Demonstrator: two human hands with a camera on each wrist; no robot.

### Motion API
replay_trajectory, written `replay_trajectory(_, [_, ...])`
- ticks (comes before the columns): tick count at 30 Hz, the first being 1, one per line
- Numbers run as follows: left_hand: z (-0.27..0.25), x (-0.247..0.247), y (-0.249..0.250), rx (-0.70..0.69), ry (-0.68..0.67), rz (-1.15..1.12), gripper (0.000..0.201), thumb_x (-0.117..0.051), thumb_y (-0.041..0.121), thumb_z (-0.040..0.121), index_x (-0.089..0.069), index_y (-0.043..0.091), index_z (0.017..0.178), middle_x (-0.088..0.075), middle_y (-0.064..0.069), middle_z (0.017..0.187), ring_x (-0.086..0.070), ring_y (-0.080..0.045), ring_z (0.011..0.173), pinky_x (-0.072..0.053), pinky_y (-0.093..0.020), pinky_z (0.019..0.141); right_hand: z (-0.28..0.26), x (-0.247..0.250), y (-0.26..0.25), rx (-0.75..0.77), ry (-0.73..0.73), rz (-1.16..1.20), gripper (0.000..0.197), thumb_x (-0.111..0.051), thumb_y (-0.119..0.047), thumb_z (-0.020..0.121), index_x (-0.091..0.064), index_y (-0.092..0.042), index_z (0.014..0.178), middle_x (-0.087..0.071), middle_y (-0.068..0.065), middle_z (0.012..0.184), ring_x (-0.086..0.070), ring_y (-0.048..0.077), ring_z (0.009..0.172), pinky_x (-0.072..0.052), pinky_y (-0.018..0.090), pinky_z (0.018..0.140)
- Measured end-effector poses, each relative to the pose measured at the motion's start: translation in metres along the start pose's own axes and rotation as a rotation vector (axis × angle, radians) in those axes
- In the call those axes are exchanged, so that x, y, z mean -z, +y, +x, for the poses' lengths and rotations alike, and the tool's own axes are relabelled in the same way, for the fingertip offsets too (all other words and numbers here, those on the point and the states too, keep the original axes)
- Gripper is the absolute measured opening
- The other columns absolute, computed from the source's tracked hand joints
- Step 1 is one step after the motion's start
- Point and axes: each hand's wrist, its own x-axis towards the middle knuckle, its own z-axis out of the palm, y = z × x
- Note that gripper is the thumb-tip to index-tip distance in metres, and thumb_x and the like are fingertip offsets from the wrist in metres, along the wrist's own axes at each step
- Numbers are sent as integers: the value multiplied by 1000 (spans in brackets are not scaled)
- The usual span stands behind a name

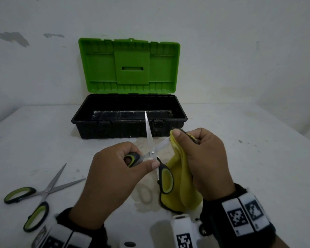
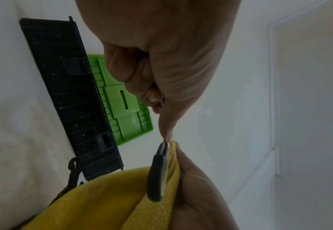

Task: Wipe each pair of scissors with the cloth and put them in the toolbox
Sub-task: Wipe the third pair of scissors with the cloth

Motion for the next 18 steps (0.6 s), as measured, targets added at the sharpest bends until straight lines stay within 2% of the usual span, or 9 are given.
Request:
replay_trajectory(2, [0,-1,-1,-10,5,2,37,-81,54,60,-59,24,59,-47,6,49,-41,-6,46,-36,-20,45,0,0,1,-4,4,9,29,-80,-34,81,-61,-17,68,-60,-8,57,-56,6,54,-48,20,52])
replay_trajectory(7, [2,-3,-3,-31,9,-6,40,-79,58,59,-60,23,61,-52,-3,55,-41,-6,46,-37,-19,44,-11,-5,1,20,-105,-38,29,-80,-32,82,-60,-18,67,-61,-8,58,-56,4,53,-48,18,52])
replay_trajectory(9, [3,-4,-2,-34,3,-26,39,-80,55,61,-59,21,61,-46,3,50,-39,-6,45,-35,-16,44,-4,-2,0,-2,-67,-7,30,-81,-32,81,-60,-15,66,-63,-3,59,-58,8,56,-52,25,55])
replay_trajectory(11, [3,-5,-1,-38,-1,-33,36,-82,48,63,-59,21,61,-43,11,47,-38,-5,45,-34,-14,45,7,3,0,-26,13,27,32,-82,-33,80,-64,-9,69,-68,10,65,-61,14,60,-54,37,61])
replay_trajectory(13, [4,-7,-1,-44,-1,-33,36,-83,46,65,-58,20,61,-42,12,47,-38,-5,46,-35,-14,46,15,6,-1,-40,57,54,34,-82,-34,80,-67,-4,73,-71,18,74,-63,17,64,-57,41,65])
replay_trajectory(15, [5,-8,-2,-49,2,-42,38,-82,48,64,-58,20,60,-41,11,47,-36,-6,46,-35,-16,46,14,5,0,-36,43,55,34,-82,-33,81,-66,-4,73,-69,17,69,-62,16,61,-56,39,62])
replay_trajectory(18, [4,-7,-4,-39,-3,-76,39,-82,49,62,-57,19,59,-41,9,48,-35,-6,46,-35,-17,45,6,4,2,-31,11,58,32,-80,-34,82,-64,-8,73,-65,7,63,-60,15,58,-53,35,58])
